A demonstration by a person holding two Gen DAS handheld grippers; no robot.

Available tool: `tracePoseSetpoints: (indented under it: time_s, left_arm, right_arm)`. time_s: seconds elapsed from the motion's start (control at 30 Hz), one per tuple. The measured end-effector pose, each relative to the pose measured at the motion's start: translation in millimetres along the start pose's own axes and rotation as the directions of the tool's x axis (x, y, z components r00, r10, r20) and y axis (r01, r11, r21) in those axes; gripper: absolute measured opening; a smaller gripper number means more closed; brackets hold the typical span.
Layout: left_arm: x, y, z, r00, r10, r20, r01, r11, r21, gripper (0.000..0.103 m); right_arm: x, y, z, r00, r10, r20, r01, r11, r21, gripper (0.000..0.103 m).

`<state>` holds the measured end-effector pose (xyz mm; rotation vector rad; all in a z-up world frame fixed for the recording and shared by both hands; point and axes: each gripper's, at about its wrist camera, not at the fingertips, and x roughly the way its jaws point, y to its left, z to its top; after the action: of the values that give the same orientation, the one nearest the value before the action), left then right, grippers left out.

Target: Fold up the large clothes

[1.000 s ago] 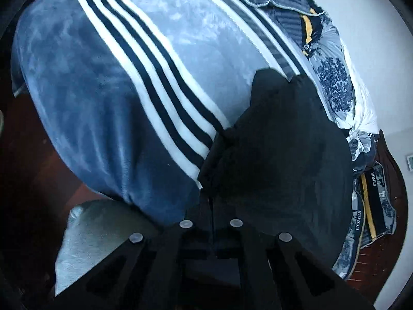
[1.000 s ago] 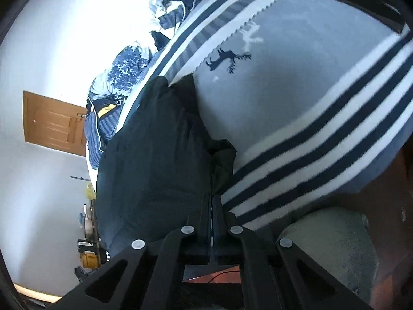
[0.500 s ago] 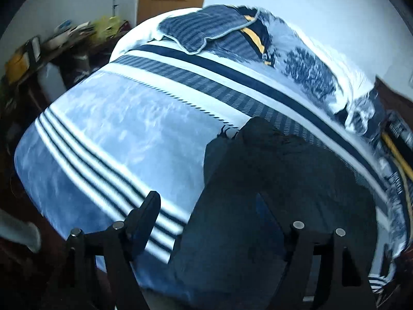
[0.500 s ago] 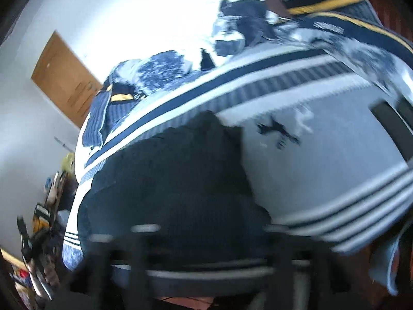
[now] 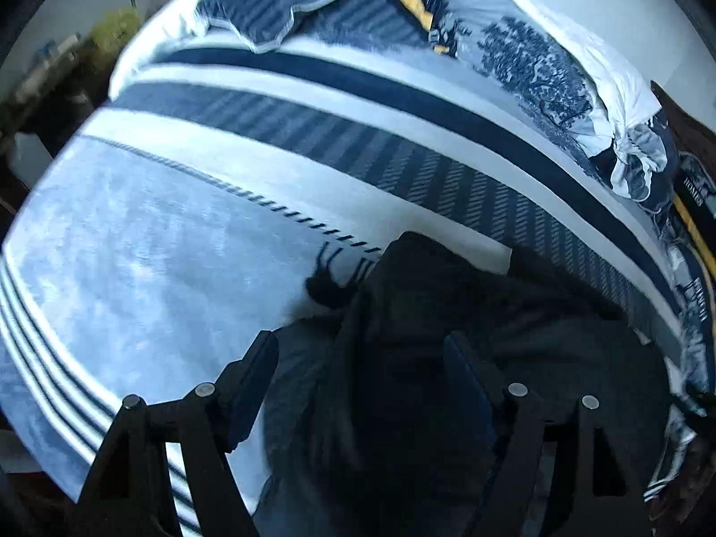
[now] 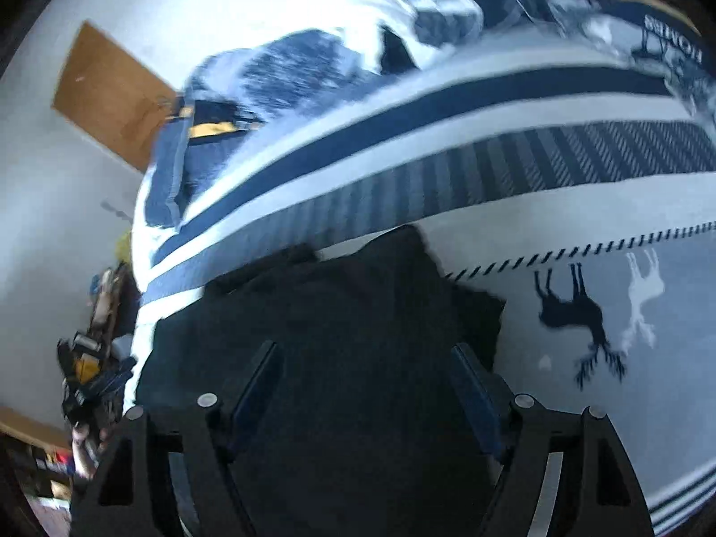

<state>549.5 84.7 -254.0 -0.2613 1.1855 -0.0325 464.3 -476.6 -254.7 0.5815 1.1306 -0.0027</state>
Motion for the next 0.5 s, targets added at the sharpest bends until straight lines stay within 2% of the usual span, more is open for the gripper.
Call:
tracePoseSetpoints:
  time_s: [0.1,0.13,0.17,0.2,0.23,0.27,0.3,0.37,0.5]
  left_arm:
    - [25.0,4.8,12.0,0.998,-0.032,-0.053,0.03,0.998,-0.047,0.077]
    - [32.8,6.0,13.3,0.996,-0.039,-0.075,0.035,0.998,-0.052,0.077]
    - [38.6,6.7,11.7,0.995,-0.047,-0.089,0.041,0.997,-0.062,0.076]
    - [42.8,6.5,11.2,0.993,-0.06,-0.101,0.054,0.997,-0.063,0.071]
    - [41.9,5.2,10.6,0.992,-0.07,-0.101,0.066,0.997,-0.049,0.043]
    - [38.9,5.5,9.6,0.991,-0.094,-0.095,0.091,0.995,-0.037,0.025]
    - [35.8,7.5,8.5,0.989,-0.122,-0.088,0.118,0.992,-0.045,0.003]
    - [25.8,12.8,8.3,0.988,-0.147,-0.04,0.144,0.988,-0.061,0.002]
    - [12.4,4.1,12.9,0.994,-0.106,0.031,0.106,0.994,-0.008,0.001]
  right_arm:
    - [41.0,-20.8,19.7,0.997,0.004,-0.077,0.002,0.997,0.079,0.072]
    - [49.3,-24.3,21.7,0.996,0.004,-0.093,0.004,0.996,0.088,0.062]
    - [59.6,-29.0,23.2,0.994,0.0,-0.111,0.012,0.994,0.11,0.045]
    - [65.2,-31.2,23.8,0.992,0.014,-0.122,0.001,0.992,0.124,0.036]
    - [68.9,-31.4,23.5,0.991,0.044,-0.126,-0.027,0.991,0.131,0.027]
    - [65.6,-29.0,22.7,0.993,0.048,-0.106,-0.034,0.991,0.129,0.014]
    - [57.4,-25.2,22.3,0.995,0.063,-0.078,-0.054,0.991,0.121,0.009]
    - [43.5,-20.5,22.2,0.998,0.052,-0.034,-0.048,0.994,0.094,0.004]
    - [31.1,-6.0,25.3,0.999,-0.031,0.006,0.031,0.999,0.021,0.002]
